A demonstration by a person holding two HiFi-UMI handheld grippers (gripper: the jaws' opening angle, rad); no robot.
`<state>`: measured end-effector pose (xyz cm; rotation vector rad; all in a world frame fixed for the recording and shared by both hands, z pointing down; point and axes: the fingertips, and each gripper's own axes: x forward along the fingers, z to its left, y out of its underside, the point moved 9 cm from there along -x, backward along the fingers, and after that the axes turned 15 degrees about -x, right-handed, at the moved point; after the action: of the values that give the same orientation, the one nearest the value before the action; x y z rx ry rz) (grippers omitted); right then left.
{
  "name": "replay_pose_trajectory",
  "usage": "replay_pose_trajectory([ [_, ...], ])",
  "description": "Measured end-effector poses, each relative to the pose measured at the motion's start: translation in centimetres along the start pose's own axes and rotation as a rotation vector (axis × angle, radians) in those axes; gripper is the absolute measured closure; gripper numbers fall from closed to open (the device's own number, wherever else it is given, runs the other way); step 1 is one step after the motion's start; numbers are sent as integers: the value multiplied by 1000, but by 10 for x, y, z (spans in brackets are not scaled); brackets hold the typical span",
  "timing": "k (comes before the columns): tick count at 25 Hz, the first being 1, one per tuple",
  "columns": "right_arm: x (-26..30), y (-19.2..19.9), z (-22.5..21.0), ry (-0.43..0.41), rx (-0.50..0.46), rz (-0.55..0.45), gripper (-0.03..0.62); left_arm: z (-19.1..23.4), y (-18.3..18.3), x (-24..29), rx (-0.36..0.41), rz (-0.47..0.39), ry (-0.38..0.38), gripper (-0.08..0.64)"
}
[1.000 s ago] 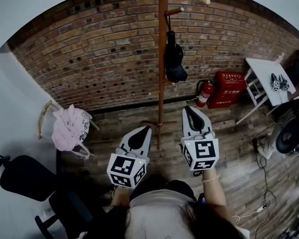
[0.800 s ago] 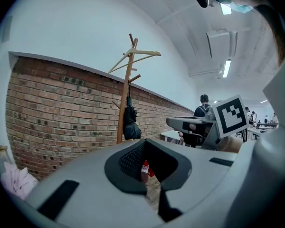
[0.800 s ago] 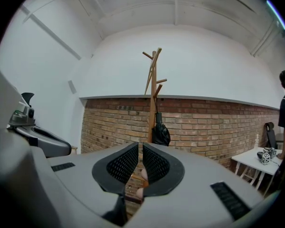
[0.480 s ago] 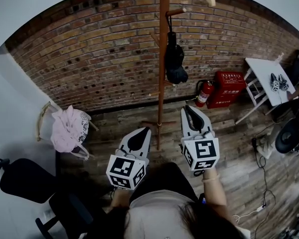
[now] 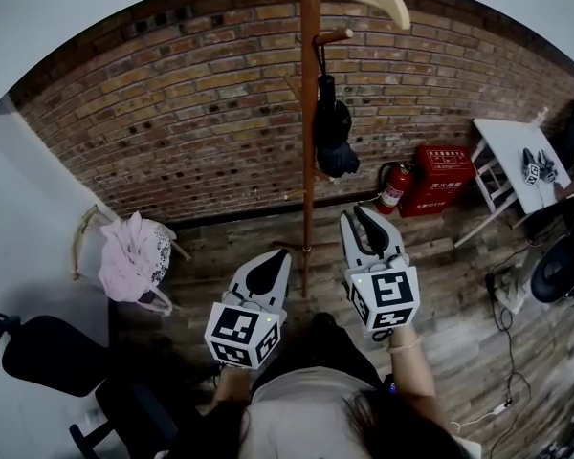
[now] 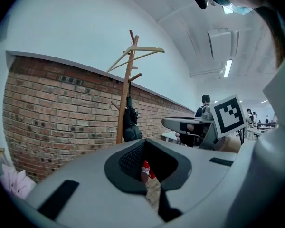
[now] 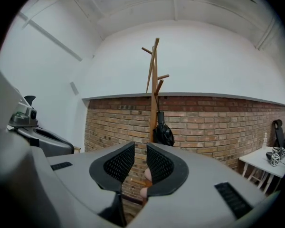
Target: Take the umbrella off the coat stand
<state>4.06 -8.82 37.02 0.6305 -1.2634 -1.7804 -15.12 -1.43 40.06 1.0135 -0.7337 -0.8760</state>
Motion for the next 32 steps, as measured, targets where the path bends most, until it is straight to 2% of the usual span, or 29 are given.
replay_pose_trajectory([
  [7, 22, -1, -21, -27, -3, -14, 491, 2, -11, 22, -2, -16, -26, 551],
  [15, 50, 6, -42, -77, 6, -18, 428, 6, -16, 48, -10, -23, -65, 551],
  [32, 111, 26, -72, -156, -10, 15, 334, 19, -25, 88, -9, -35, -142, 551],
])
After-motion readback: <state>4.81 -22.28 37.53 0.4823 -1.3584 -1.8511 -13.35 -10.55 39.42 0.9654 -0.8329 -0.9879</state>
